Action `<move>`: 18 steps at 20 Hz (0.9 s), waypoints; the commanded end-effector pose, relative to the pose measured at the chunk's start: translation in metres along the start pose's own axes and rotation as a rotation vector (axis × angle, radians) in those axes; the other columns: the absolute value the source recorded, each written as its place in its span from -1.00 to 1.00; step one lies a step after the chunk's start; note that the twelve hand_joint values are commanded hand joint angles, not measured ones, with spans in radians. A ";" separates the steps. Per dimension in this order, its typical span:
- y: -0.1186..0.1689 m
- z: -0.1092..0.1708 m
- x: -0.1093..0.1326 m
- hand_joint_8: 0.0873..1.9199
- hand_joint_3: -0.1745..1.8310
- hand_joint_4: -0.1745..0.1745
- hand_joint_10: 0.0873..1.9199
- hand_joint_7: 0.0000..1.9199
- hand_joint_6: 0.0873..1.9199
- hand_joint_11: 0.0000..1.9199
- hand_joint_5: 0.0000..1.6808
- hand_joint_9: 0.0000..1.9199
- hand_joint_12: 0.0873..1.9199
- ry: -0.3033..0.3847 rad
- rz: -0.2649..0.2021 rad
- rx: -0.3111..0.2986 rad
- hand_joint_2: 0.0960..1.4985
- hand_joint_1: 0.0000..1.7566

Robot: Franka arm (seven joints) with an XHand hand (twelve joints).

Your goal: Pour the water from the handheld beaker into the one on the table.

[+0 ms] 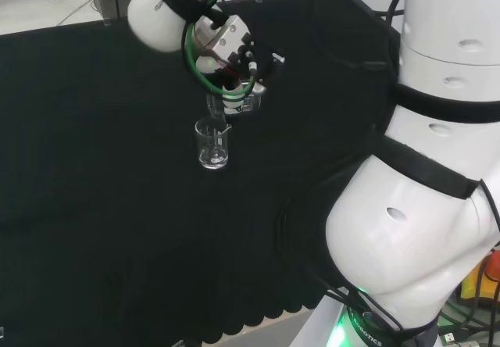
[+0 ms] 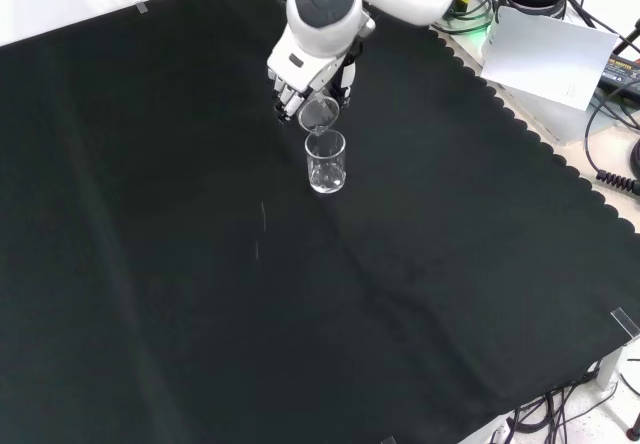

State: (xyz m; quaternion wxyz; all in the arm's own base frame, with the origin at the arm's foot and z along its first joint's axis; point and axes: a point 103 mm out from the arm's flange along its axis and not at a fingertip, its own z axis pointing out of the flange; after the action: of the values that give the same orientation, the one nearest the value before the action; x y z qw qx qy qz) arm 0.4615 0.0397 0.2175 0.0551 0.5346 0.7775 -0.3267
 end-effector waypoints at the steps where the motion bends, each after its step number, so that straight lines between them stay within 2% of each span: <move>1: -0.008 0.012 -0.018 -0.04 -1.00 -0.05 -0.37 0.45 -0.37 0.45 0.46 0.65 -0.25 0.181 -0.005 -0.073 0.41 0.32; 2: -0.009 0.014 -0.020 -0.04 -1.00 -0.05 -0.37 0.45 -0.37 0.45 0.46 0.65 -0.25 0.205 -0.010 -0.088 0.41 0.32; 4: -0.009 0.018 -0.023 -0.36 -1.00 -0.25 -0.37 0.44 -0.38 0.44 0.42 0.64 -0.26 0.265 -0.018 -0.111 0.39 0.41; 7: -0.009 0.023 -0.026 -0.57 -1.00 -0.35 -0.38 0.46 -0.42 0.44 0.43 0.64 -0.27 0.314 -0.026 -0.144 0.38 0.46; 11: -0.010 0.030 -0.030 -0.62 -1.00 -0.34 -0.39 0.47 -0.43 0.44 0.44 0.63 -0.28 0.397 -0.039 -0.205 0.37 0.47; 14: -0.009 0.035 -0.034 -0.63 -1.00 -0.32 -0.39 0.47 -0.43 0.44 0.43 0.63 -0.28 0.449 -0.067 -0.247 0.37 0.47; 18: -0.008 0.042 -0.037 -0.64 -1.00 -0.30 -0.40 0.48 -0.42 0.43 0.43 0.62 -0.29 0.484 -0.072 -0.287 0.37 0.47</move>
State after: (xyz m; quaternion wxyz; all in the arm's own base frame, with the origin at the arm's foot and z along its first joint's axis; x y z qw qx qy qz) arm 0.4585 0.0025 0.2083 -0.0638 0.5509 0.8228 -0.1240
